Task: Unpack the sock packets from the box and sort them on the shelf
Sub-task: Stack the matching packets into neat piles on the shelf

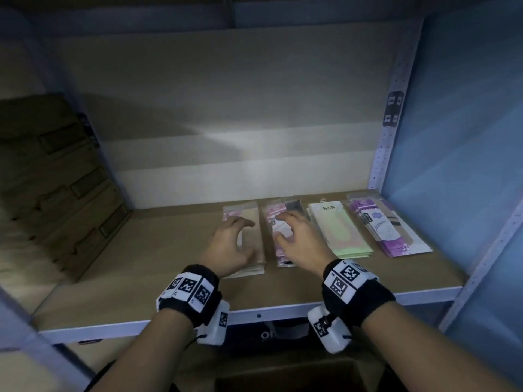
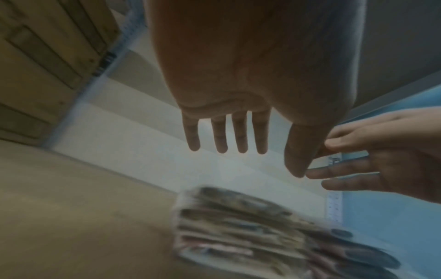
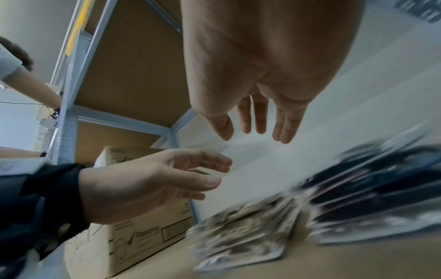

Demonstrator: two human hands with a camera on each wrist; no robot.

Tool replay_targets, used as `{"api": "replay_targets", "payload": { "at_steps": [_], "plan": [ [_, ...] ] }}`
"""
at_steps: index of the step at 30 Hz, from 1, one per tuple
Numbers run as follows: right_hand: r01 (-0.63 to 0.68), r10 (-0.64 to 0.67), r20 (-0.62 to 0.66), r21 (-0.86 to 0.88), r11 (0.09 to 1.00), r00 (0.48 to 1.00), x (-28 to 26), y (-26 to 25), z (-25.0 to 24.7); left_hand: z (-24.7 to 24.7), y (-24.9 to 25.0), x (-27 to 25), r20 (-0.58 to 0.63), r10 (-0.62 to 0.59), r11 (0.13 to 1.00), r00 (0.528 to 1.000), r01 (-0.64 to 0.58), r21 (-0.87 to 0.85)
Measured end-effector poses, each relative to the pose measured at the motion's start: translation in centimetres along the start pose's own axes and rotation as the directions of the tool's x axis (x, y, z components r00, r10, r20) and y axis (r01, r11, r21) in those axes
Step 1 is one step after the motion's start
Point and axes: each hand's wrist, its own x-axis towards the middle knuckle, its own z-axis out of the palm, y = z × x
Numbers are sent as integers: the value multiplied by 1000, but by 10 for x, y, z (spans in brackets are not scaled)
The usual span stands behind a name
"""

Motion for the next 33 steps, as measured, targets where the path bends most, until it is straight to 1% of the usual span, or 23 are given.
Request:
{"api": "replay_targets", "payload": {
  "at_steps": [2,5,8,11,13,15,19,23,29,33],
  "plan": [
    [24,-26,51,28,999,998,-1,-18,20,-7,-17,-16,-6,-43,999,999,43,-17],
    [42,-46,133,31,999,990,-4,-33,45,-10,-37,-31,28,-68,997,997,68,-29],
    [-6,10,192,-18,1000,981,-6,-35,68,-11,-45,-41,72,-102,994,992,105,-38],
    [-43,66,227,-107,993,972,-5,-28,86,-5,-50,-46,125,-98,995,987,102,-24],
    [-43,79,238,-150,988,968,-5,-23,93,2,-53,-47,132,-87,995,987,93,-42],
    [-31,70,245,-162,986,967,-7,-17,97,8,-54,-49,110,-86,994,990,94,-64],
    [14,17,231,-134,991,973,-10,-6,105,15,-58,-48,53,-69,995,996,72,-63],
    [72,-37,210,-160,985,977,-9,1,106,21,-61,-46,14,-54,997,998,55,-46],
    [96,-61,223,-151,984,973,-7,10,107,26,-62,-47,39,-53,998,998,54,-22],
    [95,-59,214,-161,982,975,-5,9,106,26,-64,-45,27,-54,998,998,55,-26]
  ]
}}
